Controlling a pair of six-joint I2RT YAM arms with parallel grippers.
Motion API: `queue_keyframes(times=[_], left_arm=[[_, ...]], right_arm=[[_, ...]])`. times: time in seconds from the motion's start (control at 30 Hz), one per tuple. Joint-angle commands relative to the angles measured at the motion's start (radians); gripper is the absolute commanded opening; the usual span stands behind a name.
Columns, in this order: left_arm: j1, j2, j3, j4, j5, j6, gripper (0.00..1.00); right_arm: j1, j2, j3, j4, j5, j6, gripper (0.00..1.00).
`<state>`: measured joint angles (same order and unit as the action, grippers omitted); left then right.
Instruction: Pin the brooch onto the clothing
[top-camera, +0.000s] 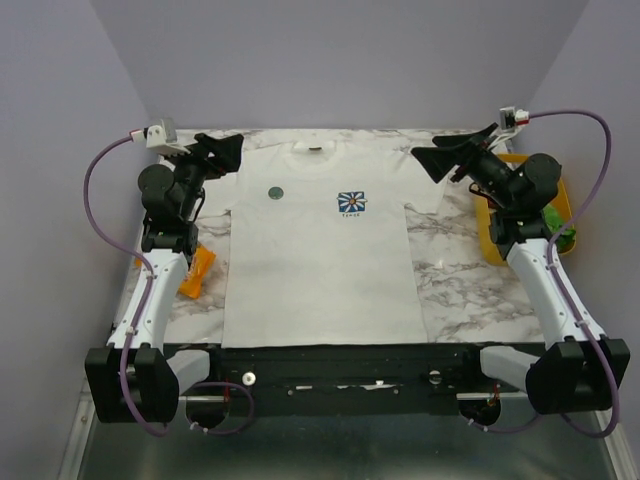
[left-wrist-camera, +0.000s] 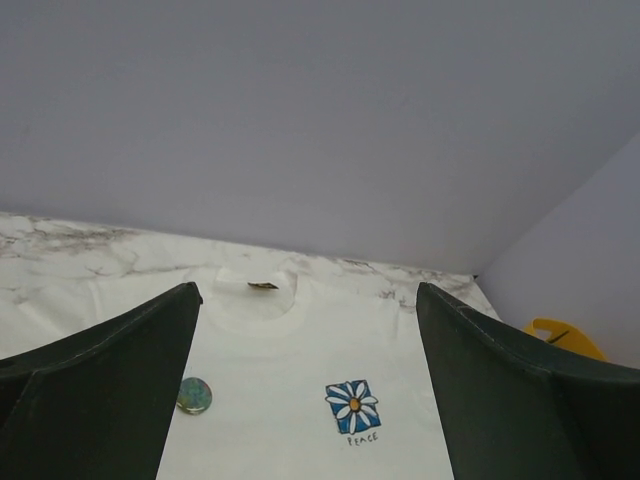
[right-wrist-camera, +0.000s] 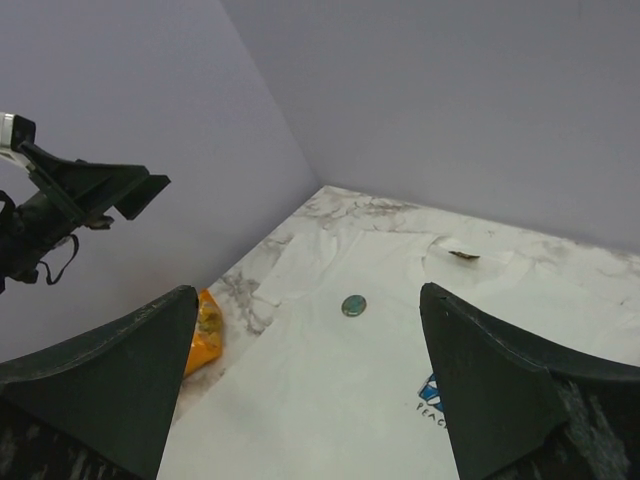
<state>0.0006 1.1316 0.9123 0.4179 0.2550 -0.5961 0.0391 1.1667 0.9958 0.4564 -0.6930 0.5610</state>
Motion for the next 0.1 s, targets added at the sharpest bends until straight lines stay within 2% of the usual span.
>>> queue_keyframes(times=[0.0, 0.07], left_arm=[[0.004, 0.013, 0.017, 0.000, 0.000, -0.004, 0.99], [0.006, 0.016, 0.026, -0.014, -0.008, 0.001, 0.99]], right_arm=[[-0.004, 0.013, 0.032, 0.019, -0.025, -0.006, 1.00], [-0.004, 0.022, 0.038, 0.001, -0.020, -0.016, 1.00]])
